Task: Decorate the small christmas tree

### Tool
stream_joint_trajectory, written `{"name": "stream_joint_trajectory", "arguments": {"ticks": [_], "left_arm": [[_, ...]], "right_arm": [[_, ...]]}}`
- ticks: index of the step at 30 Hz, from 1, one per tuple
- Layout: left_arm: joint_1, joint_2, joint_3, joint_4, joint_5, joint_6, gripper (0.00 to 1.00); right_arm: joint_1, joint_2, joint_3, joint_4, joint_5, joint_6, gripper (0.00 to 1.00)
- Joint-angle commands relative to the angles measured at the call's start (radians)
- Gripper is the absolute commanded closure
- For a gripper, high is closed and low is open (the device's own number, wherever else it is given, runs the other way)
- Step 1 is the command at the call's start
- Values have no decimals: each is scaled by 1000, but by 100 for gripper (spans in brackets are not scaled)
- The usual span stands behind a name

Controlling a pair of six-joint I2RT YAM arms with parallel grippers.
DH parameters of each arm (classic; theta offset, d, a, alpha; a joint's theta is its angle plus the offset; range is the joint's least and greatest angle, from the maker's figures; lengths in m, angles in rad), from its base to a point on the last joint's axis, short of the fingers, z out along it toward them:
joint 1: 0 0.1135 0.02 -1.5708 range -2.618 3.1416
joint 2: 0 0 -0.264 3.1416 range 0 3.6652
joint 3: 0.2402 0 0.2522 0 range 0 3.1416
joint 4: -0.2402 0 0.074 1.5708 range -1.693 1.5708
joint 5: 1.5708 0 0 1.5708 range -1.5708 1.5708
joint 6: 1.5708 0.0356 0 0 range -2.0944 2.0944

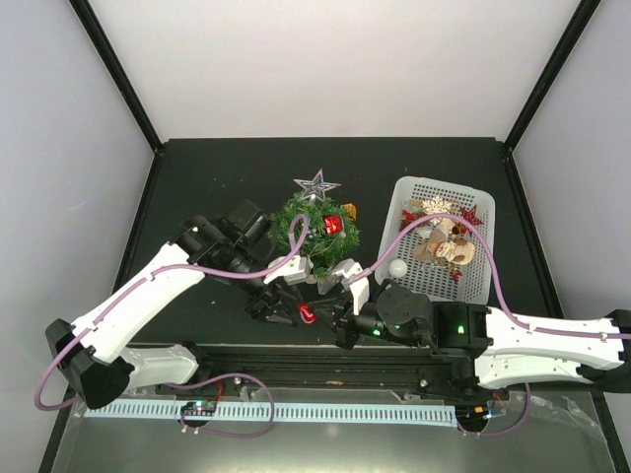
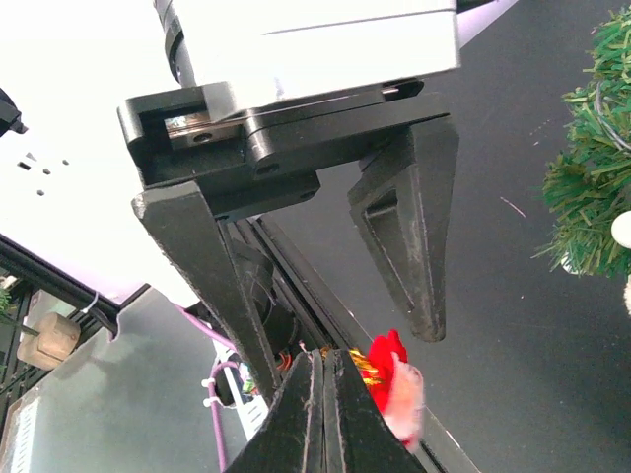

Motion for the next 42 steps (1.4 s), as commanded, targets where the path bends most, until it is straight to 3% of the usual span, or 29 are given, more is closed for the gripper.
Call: {"name": "stream_joint_trajectory", "arguments": {"ticks": [1, 20, 33, 42], "left_arm": [[1, -31, -14, 55, -46, -28, 33], [27, -42, -20, 65, 30, -25, 26], [32, -34, -30, 30, 133, 27, 32], [32, -32, -44, 53, 108, 14, 26]], "right_arm": [[13, -1, 32, 11, 26, 0, 99], [33, 22, 98, 2, 24, -10, 99], [35, 22, 108, 15, 12, -15, 99], [35, 24, 114, 28, -2, -16, 99]]}}
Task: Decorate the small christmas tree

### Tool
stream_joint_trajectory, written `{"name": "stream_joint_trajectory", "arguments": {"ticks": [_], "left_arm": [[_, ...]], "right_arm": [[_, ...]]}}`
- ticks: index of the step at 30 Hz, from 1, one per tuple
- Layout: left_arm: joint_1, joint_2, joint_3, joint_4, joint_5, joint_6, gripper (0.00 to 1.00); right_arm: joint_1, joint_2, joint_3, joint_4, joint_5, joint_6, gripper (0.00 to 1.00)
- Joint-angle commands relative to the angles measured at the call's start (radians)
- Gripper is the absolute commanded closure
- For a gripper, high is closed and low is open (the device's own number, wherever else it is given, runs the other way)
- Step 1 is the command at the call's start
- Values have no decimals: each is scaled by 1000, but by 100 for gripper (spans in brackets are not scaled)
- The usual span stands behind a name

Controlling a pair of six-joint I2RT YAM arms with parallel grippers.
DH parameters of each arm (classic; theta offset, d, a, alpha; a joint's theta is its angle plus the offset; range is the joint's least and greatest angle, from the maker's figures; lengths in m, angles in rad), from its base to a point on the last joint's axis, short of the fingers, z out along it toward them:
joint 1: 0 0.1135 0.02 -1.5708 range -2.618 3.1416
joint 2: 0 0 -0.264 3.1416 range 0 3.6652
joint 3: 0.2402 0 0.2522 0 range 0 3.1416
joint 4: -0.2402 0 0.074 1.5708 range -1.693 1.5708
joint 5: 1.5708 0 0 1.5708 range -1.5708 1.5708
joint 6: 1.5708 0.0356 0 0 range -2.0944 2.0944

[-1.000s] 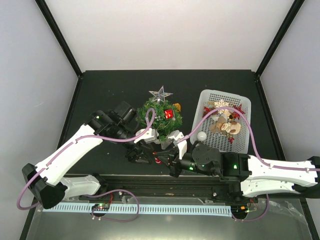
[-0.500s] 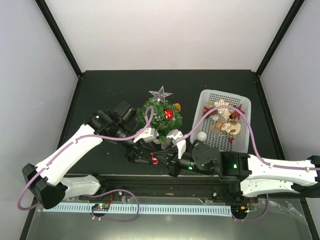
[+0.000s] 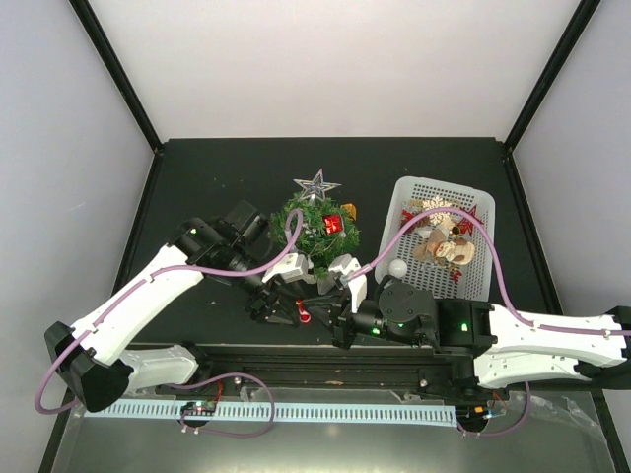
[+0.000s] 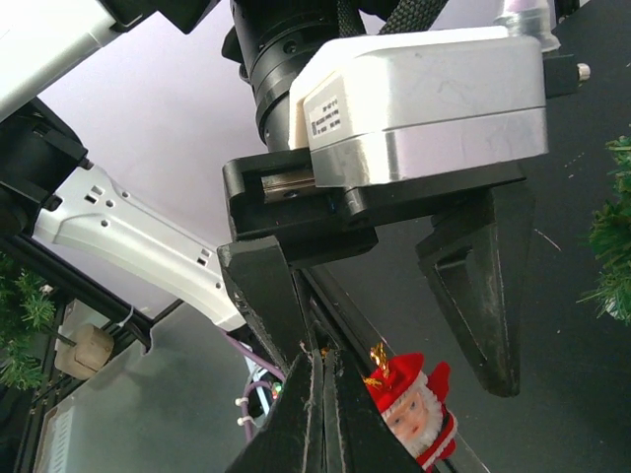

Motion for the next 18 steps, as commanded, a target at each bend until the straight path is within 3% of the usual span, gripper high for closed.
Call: {"name": "stream_joint_trajectory", "arguments": {"ticks": [1, 13, 18], "left_arm": [[5, -10, -7, 4, 12, 9, 26], [11, -12, -15, 20, -2, -3, 24], [16, -10, -12, 22, 0, -10, 17]], "right_arm": [[7, -4, 24, 37, -9, -9, 99], [12, -2, 25, 57, -47, -4, 99], [14, 2, 28, 61, -61, -2, 99]]}}
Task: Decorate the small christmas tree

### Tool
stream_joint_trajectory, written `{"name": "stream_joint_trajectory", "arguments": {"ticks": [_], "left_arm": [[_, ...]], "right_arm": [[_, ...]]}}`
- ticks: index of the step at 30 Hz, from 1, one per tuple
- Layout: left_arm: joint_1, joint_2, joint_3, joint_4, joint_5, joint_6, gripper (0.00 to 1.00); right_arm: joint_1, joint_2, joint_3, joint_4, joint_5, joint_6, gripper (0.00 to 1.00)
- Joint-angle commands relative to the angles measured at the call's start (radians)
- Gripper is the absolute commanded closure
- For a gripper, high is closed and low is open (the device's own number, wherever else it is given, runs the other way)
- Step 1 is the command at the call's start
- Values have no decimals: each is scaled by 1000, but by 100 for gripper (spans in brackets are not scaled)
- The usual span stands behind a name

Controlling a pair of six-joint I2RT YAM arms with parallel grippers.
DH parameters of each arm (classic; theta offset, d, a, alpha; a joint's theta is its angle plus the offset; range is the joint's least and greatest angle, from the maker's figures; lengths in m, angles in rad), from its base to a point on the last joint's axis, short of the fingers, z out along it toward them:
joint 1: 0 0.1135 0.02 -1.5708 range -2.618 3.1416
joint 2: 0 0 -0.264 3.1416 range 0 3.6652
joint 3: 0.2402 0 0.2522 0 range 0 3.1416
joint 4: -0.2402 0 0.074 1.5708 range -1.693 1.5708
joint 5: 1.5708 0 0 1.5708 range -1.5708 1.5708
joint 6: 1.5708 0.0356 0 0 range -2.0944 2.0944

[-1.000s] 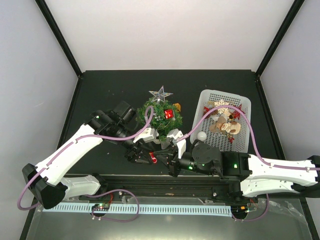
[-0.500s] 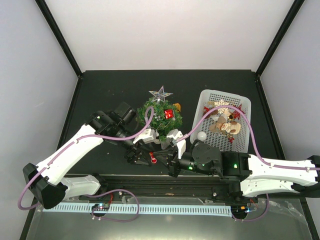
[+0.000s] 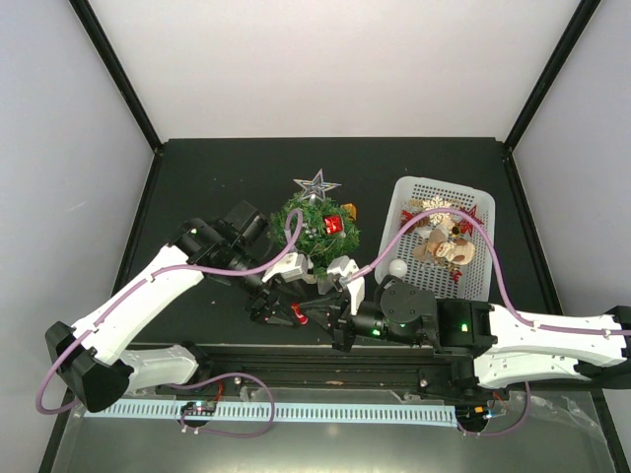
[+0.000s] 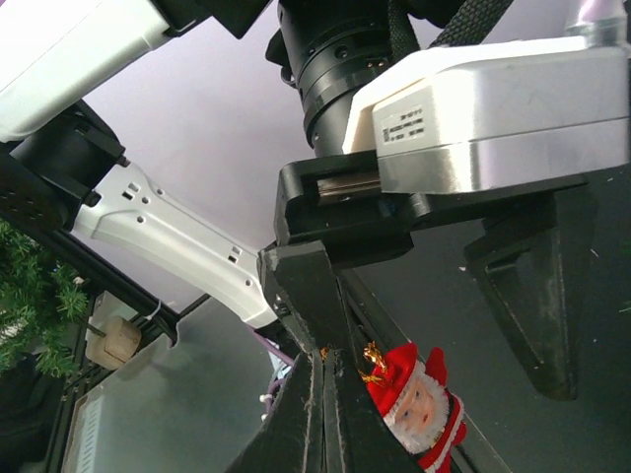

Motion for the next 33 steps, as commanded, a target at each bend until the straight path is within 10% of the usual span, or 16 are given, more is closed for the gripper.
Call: {"name": "stream_joint_trajectory", "arguments": {"ticks": [1, 11, 26, 33], "left_arm": [[12, -11, 1, 14, 10, -5, 16], [22, -21, 5, -76, 159, 94, 23], [22, -40, 9, -152, 231, 195, 72], [22, -77, -51, -36, 132, 101, 53]], "right_arm": [[13, 1, 28, 33, -16, -2, 99], [15, -25, 2, 35, 13, 10, 99], [15, -15, -5, 46, 18, 22, 99], [14, 3, 16, 48, -25, 19, 99]]}}
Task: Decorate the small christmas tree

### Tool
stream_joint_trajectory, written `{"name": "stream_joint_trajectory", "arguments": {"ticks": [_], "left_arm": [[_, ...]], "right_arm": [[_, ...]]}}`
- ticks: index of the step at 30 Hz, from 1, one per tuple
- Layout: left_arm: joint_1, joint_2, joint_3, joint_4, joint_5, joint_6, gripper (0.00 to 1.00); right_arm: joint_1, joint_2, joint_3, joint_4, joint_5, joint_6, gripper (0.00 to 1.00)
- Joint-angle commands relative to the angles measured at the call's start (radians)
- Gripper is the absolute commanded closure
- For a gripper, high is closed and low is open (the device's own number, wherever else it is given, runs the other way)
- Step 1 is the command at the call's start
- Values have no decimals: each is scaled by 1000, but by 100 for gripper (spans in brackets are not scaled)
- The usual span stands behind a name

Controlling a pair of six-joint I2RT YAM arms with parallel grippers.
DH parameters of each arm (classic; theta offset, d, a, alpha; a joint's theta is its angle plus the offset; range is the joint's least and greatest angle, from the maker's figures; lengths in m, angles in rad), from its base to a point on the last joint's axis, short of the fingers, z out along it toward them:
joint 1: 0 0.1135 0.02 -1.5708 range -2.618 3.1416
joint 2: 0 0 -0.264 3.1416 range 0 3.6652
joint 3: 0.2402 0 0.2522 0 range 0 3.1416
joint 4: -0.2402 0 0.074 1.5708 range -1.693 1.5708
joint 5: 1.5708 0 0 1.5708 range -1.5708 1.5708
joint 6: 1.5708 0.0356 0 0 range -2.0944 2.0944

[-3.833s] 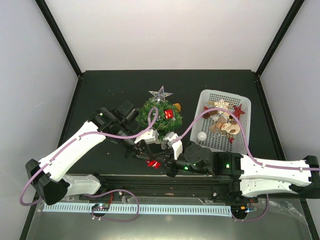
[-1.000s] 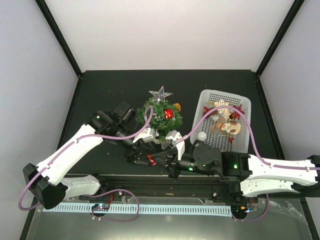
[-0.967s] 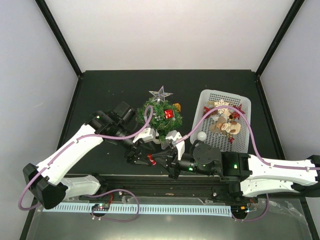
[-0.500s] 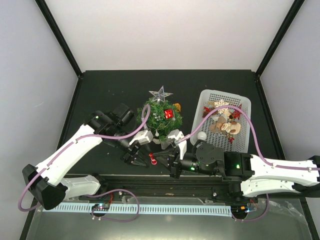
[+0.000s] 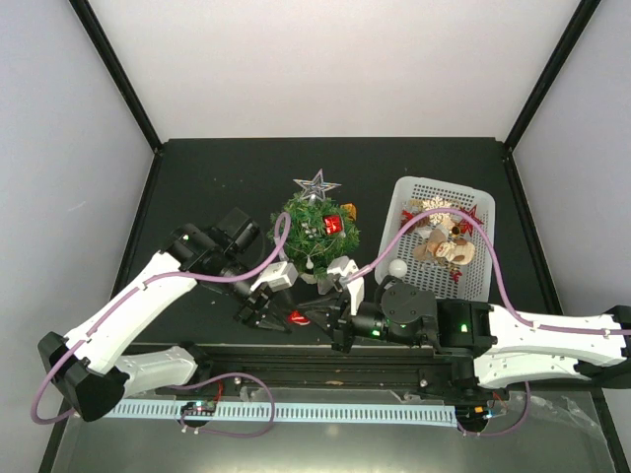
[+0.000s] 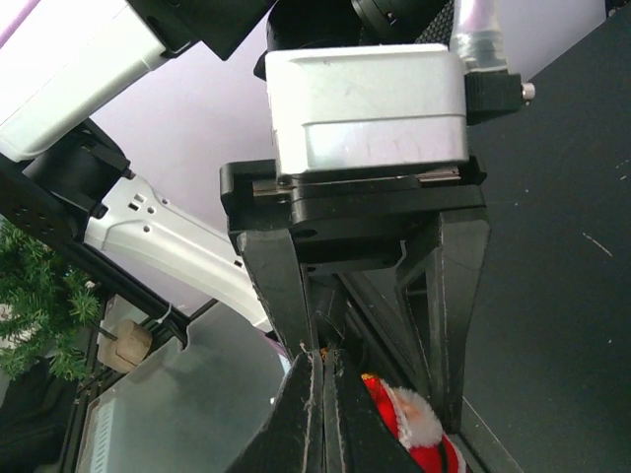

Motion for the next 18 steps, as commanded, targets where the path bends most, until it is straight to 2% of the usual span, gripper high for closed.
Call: {"name": "stream_joint_trajectory", "arguments": {"ticks": [1, 7, 12, 18], "left_arm": [[6, -36, -30, 64, -27, -30, 53], [6, -42, -29, 69, -26, -36, 51], [7, -39, -31, 77, -39, -44, 65], [7, -60, -45, 91, -64, -56, 79]], "right_arm": [[8, 9, 20, 31, -24, 2, 99], [8, 31, 34, 42, -38, 0, 99], [8, 33, 32, 49, -37, 3, 99], [8, 8, 12, 57, -25, 14, 99]]}}
